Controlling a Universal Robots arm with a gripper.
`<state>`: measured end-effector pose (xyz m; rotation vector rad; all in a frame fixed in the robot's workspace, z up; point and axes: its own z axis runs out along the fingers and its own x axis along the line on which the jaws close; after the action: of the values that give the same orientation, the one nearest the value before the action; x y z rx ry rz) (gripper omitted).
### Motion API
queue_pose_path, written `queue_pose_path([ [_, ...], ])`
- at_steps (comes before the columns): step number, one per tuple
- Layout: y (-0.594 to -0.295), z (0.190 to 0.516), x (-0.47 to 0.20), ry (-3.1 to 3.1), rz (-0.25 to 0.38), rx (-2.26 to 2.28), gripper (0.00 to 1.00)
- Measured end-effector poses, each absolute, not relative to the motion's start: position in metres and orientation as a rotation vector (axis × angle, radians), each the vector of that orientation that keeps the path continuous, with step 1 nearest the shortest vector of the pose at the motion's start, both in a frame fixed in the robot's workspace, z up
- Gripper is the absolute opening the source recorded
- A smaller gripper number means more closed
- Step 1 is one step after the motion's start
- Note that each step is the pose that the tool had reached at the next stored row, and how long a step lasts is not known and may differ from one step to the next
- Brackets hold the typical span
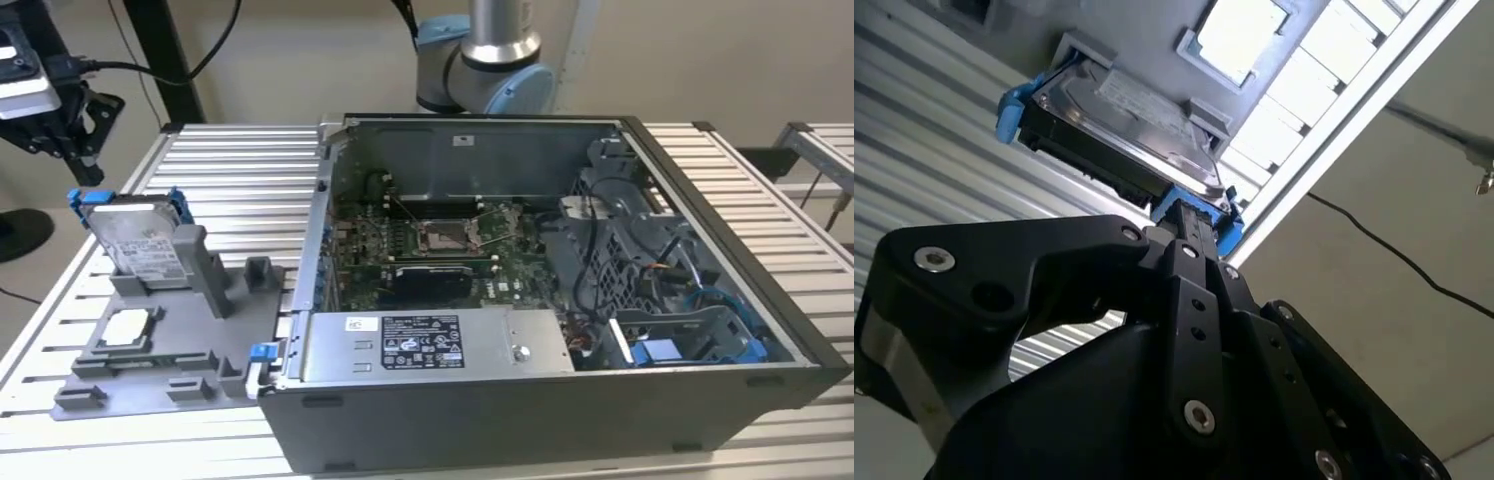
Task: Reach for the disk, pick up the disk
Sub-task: 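Pick up the disk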
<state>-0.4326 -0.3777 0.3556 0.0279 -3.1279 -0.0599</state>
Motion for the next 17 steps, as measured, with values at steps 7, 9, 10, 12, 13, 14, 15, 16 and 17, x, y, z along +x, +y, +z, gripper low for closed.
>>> queue_pose_path([
  [7, -0.3778, 0.3555, -0.4326, -3.127, -0.06, 0.058, 0.0],
  [9, -0.3777, 0.3556, -0.4326, -3.126, -0.06, 0.088, 0.0],
  [10, -0.3777, 0.3555, -0.4326, -3.125, -0.059, 0.11, 0.0],
  [12, -0.3777, 0.3556, -0.4326, -3.122, -0.059, 0.159, 0.0],
  [13, -0.3777, 0.3556, -0.4326, -3.121, -0.059, 0.187, 0.0],
  [14, -0.3777, 0.3556, -0.4326, -3.119, -0.058, 0.215, 0.0],
  [15, -0.3777, 0.3556, -0.4326, -3.117, -0.058, 0.244, 0.0],
  [16, -0.3777, 0.3556, -0.4326, -3.115, -0.058, 0.273, 0.0],
  [17, -0.3776, 0.3556, -0.4326, -3.112, -0.058, 0.301, 0.0],
])
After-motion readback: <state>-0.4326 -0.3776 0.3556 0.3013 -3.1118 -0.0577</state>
